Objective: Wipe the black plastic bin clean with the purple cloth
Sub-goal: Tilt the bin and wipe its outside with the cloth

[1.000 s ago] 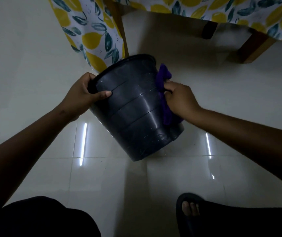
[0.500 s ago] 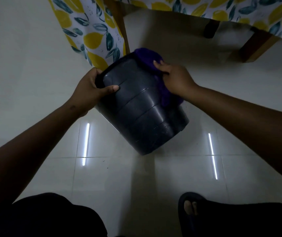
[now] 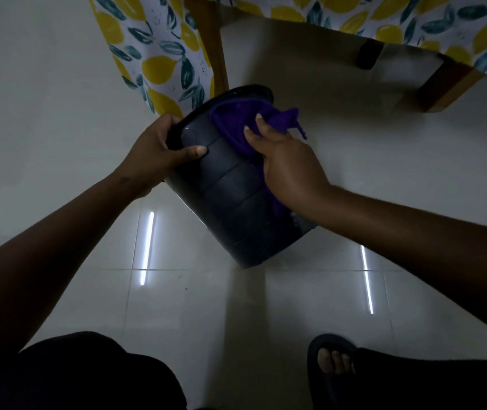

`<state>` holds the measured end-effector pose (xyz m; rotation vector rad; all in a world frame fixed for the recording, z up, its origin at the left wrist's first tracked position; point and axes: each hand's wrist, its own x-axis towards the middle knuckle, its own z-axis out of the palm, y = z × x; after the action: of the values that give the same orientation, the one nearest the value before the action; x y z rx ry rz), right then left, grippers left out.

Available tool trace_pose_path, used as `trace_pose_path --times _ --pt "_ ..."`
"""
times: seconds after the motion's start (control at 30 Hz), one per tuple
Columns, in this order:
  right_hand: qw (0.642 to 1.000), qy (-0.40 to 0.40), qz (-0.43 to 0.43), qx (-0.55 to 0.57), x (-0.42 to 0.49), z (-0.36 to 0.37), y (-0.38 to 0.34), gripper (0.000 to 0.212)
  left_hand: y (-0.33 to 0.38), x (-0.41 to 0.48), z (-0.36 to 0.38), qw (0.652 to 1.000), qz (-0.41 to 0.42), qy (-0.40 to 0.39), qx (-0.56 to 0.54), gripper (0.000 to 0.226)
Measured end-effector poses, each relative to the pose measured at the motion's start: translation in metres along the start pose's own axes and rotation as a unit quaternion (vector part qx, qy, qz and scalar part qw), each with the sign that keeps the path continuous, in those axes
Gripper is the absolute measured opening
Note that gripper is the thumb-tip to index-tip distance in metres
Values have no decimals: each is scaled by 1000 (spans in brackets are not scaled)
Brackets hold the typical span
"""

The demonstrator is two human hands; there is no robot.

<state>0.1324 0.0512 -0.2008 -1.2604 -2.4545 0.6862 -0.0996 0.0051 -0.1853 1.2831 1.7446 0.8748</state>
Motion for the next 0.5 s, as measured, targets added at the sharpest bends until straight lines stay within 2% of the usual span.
trace_pose_path --times 0.17,0.27,0.33,0.4,0.5 --pt "993 -31 75 91 32 -15 26 52 -5 -5 -5 1000 -7 -10 -11 29" --pt "990 -32 103 90 18 -16 42 48 -11 -5 -6 1000 -8 -7 -21 30" --pt "993 -9 88 72 -2 -9 39 45 -16 -5 -10 1000 -4 -14 -24 37" --pt "997 7 60 57 -21 1 26 47 -17 -4 -17 999 6 -39 -21 54" --pt "1000 7 -3 13 -33 14 6 54 -8 -1 -23 996 31 -74 48 66"
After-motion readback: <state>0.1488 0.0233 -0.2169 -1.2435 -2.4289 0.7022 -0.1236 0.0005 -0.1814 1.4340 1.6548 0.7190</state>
